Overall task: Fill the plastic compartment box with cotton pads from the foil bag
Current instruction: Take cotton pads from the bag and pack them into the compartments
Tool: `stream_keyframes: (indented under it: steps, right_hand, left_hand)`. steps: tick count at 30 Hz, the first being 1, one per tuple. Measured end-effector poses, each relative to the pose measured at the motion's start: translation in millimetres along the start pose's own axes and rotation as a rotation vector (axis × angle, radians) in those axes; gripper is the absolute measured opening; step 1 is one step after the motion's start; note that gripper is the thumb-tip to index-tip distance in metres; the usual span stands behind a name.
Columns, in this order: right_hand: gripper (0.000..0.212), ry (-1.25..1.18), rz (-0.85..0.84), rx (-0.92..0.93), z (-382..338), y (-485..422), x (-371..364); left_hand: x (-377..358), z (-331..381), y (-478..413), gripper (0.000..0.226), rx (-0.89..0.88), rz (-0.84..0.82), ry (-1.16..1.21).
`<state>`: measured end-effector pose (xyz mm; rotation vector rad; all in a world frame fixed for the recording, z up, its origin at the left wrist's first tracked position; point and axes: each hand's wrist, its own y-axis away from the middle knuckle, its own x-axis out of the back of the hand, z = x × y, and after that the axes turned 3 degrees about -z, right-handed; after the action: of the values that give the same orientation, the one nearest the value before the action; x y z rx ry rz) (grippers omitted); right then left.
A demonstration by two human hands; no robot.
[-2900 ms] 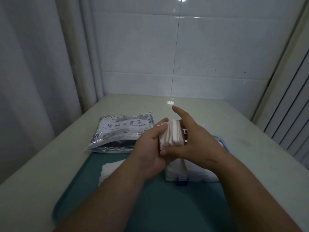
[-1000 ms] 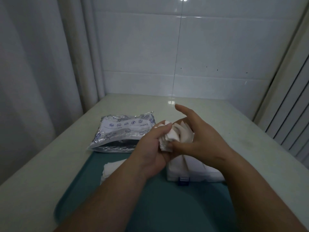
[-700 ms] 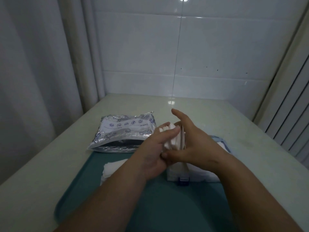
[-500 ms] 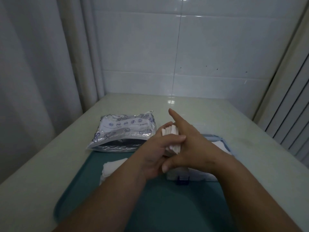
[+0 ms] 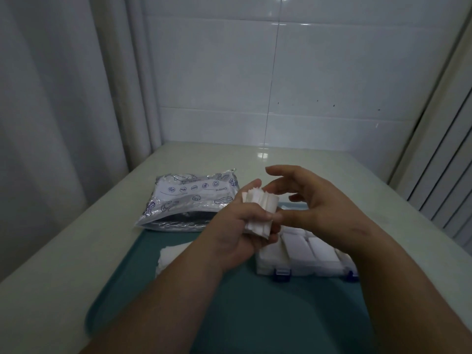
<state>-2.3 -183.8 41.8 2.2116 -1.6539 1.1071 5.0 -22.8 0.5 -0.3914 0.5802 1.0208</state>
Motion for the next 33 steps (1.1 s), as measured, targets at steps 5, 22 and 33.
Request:
stream_keyframes:
  steps: [5, 22, 33]
  right_hand:
    - [0.060, 0.055, 0.000, 0.009, -0.1, 1.0, -1.6]
    - [0.022, 0.135, 0.039, -0.008, -3.5, 0.1, -4.6]
    - [0.010, -0.038, 0.105, 0.020, -2.1, 3.5, 8.1]
  left_hand:
    - [-2.8, -0.4, 2.0, 0.082, 0.018, -0.034, -0.048]
    - [-5.6, -2.8, 2.4, 0.084, 0.035, 0.018, -0.092]
    - [-11.2, 4.5, -0.8, 0.025, -0.015, 0.213, 0.086]
